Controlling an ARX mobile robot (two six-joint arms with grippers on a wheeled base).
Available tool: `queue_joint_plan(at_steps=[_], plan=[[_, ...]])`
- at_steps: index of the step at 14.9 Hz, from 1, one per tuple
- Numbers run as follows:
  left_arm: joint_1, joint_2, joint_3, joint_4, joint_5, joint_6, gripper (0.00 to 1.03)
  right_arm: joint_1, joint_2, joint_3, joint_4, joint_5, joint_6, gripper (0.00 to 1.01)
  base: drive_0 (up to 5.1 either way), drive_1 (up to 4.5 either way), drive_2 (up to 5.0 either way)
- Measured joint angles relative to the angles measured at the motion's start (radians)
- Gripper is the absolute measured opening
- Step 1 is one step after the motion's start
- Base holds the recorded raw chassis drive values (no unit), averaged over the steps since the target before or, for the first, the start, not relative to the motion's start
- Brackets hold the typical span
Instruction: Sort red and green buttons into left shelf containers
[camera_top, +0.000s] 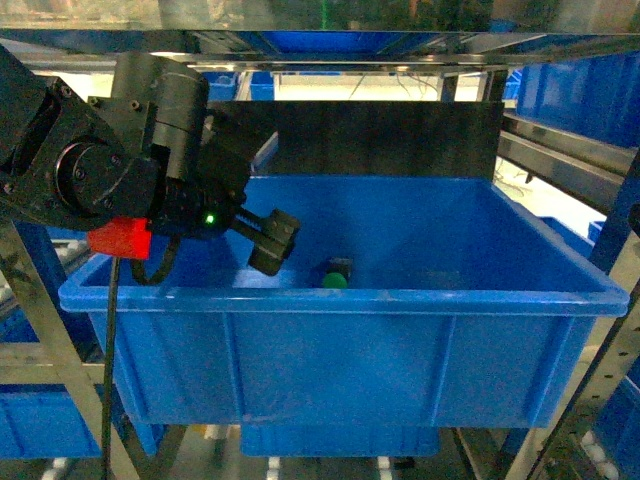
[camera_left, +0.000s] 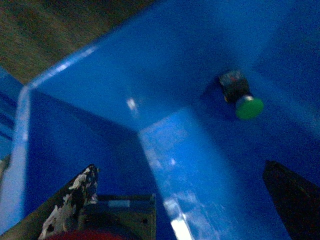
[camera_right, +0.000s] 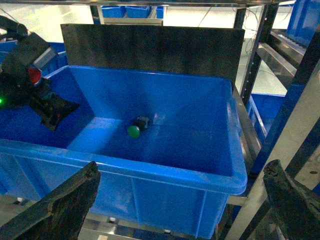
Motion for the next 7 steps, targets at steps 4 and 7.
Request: queue_joint_plan(at_steps=[4,7], plan=[[0.011,-0.014,0.010,-0.017,-0.006,-0.011,0.98,0.000,0.000,0.000,0.000,-0.001,0.000,0.98,0.0,0.00,0.0],[-0.001,-0.012,0.005,-0.009,-0.029,-0.003,0.98,0.000,0.000,0.000,-0.001,0.000,0.000,0.98,0.0,0.00,0.0]])
